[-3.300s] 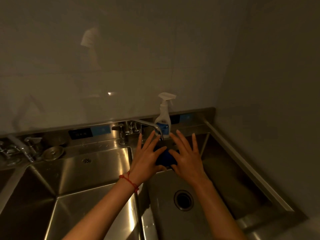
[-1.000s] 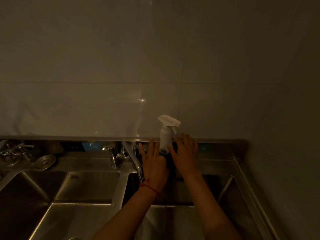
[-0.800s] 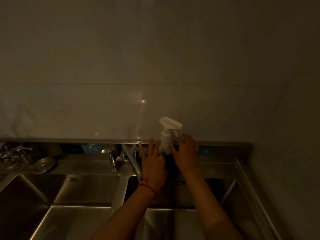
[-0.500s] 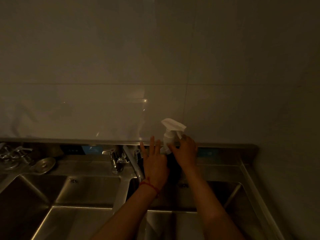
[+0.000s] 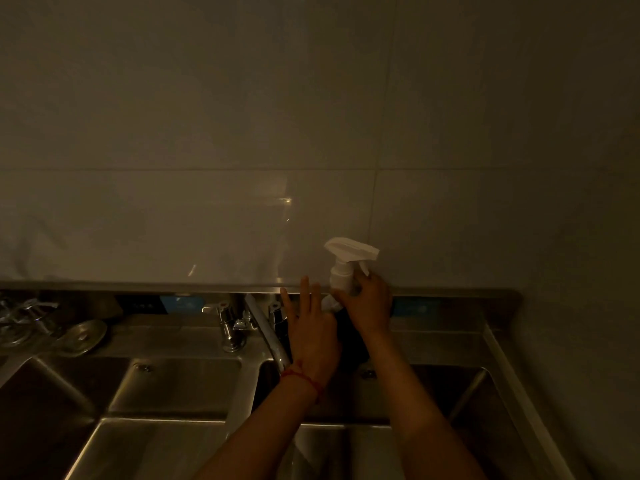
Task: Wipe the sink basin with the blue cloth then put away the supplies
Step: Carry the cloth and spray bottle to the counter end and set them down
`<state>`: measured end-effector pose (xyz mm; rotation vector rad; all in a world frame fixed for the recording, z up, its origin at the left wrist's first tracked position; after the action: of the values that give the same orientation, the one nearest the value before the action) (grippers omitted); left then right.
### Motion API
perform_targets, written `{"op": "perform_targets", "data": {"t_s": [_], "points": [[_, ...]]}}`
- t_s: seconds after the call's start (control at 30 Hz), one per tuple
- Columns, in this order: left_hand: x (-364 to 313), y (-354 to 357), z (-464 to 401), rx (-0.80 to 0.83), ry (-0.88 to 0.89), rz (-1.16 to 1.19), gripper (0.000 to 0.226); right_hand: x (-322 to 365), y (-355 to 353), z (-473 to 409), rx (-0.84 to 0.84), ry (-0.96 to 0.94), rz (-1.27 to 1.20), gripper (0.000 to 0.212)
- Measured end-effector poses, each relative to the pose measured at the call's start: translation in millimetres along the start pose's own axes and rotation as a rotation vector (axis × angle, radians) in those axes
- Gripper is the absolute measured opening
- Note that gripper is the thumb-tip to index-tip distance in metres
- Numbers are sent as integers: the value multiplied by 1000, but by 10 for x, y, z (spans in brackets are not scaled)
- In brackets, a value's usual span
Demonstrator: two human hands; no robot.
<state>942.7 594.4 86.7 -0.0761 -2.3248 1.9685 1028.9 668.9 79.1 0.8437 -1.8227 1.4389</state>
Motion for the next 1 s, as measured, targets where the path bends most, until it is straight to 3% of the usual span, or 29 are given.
{"op": "perform_targets", "data": {"t_s": [0.23,0.5,0.7,1.0], "points": [[-8,24,13,12,9,-6,34,-12,-46,36,-104,17,-106,49],[-56,-9,78,-20,73,0,59,-85,-68,149,-178,-35,13,67],[-135,-59,214,-18,98,-15,54,-76,-196,267,-233,-40,-31,90],[-351,-144,488,-38,104,42,41,-48,-509,552,-323,-107,14,80]]}}
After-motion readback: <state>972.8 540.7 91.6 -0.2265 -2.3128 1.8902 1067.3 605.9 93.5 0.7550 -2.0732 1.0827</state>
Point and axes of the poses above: each hand's wrist, its own z-axis away from the middle knuckle, its own y-axis out of the palm, x = y × z, the point moved 5 cm from there along -z, towards the middle knuckle, and after that the axes turned 9 degrees about y, right-handed, at the moved point
